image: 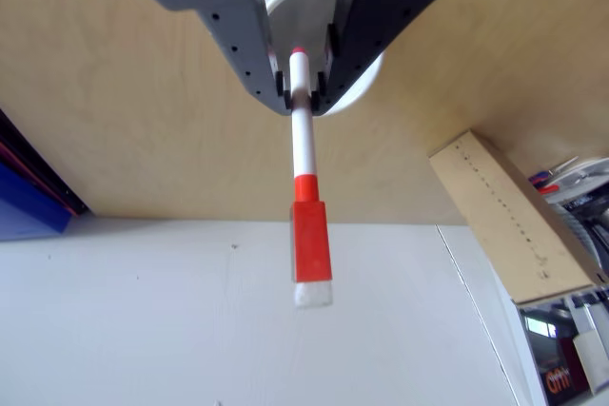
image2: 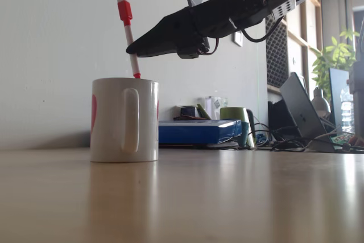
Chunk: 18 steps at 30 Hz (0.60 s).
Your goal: Grab the pen and place it in the cup.
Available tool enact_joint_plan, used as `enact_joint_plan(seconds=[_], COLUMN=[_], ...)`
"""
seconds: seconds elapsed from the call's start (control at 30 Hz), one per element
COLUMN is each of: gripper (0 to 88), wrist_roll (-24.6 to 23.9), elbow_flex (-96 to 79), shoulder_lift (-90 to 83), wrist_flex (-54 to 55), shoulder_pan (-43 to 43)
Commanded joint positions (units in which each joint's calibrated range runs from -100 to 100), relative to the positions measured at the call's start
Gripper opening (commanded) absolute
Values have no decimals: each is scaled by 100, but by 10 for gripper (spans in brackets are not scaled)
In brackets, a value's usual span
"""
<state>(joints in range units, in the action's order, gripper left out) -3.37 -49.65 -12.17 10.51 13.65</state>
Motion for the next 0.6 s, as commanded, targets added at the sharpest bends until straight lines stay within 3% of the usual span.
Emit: enact_joint_plan(seconds=[0.0,0.57], gripper=[11,11], wrist_roll=[32,32], elbow_flex=[-29,-337], shoulder_lift=[-28,-11], wrist_flex=[123,123], shoulder_pan=[7,182])
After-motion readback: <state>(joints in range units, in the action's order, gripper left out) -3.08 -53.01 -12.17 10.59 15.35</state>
